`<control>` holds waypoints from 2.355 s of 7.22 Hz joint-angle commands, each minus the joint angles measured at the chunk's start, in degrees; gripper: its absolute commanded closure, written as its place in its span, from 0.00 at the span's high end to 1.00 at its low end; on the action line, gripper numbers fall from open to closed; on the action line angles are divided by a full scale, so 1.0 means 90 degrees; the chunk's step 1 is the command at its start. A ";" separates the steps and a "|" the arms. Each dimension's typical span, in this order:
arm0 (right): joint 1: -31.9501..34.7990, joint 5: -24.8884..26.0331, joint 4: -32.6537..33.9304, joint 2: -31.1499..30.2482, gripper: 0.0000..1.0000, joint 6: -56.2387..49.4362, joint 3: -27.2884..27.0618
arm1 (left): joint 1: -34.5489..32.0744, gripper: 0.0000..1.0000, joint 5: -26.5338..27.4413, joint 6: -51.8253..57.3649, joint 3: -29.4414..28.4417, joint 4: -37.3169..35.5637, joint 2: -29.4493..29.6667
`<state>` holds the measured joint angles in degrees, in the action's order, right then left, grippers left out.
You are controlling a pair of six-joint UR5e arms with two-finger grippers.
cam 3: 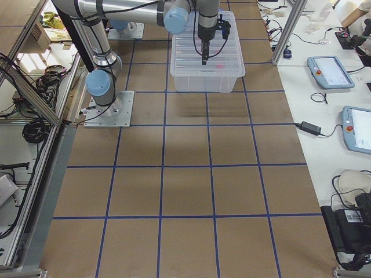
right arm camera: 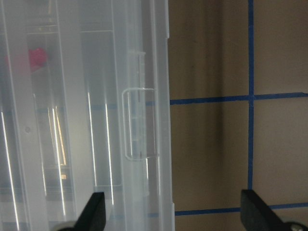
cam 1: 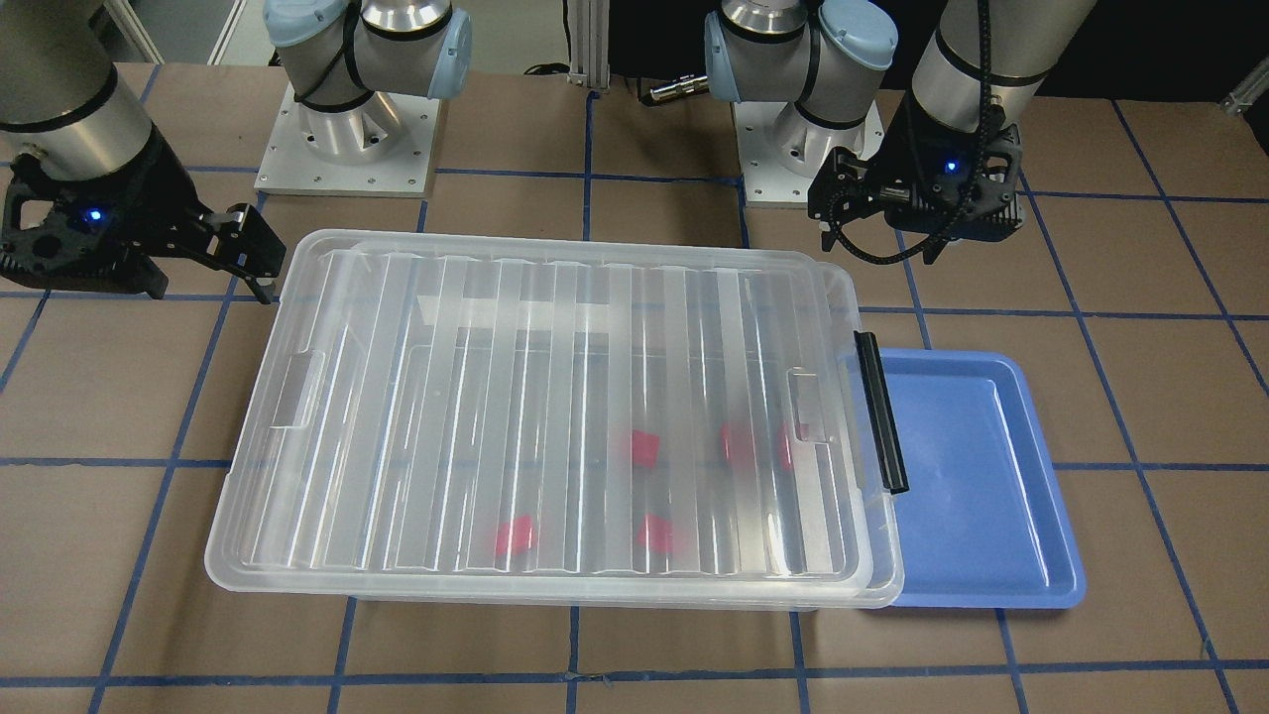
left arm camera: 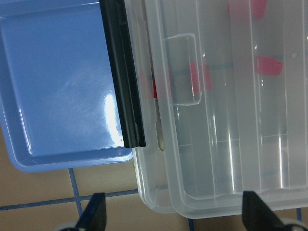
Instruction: Place red block in blue tray from box
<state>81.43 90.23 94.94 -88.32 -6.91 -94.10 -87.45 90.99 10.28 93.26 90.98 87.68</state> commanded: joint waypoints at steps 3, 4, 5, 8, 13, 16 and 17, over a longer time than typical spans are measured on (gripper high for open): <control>-0.0113 -0.0006 0.1861 0.0173 1.00 -0.0463 -0.1234 | 0.0000 1.00 0.0007 0.0000 0.0008 -0.0001 0.0023; -0.0113 -0.0015 0.2066 0.0329 1.00 -0.0463 -0.1244 | 0.0009 1.00 -0.0002 -0.0010 0.0008 -0.0011 0.0024; -0.0113 -0.0015 0.2174 0.0388 1.00 -0.0463 -0.1234 | 0.0019 1.00 0.0007 0.0000 0.0008 -0.0020 0.0043; -0.0113 -0.0015 0.2379 0.0535 1.00 -0.0482 -0.1234 | 0.0029 1.00 0.0007 0.0019 0.0008 -0.0011 0.0053; -0.0688 -0.0006 0.2390 0.0565 1.00 -0.1145 -0.1234 | 0.0029 1.00 -0.0002 0.0058 0.0008 -0.0060 0.0111; -0.1175 -0.0006 0.2546 0.0604 1.00 -0.1992 -0.1224 | 0.0039 1.00 -0.0002 0.0078 -0.0001 -0.0078 0.0150; -0.1341 -0.0015 0.2556 0.0604 1.00 -0.2218 -0.1215 | 0.0049 1.00 -0.0012 0.0078 -0.0001 -0.0079 0.0141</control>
<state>71.42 90.16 117.76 -82.93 -23.83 -105.12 -87.08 90.95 10.95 93.26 90.43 88.93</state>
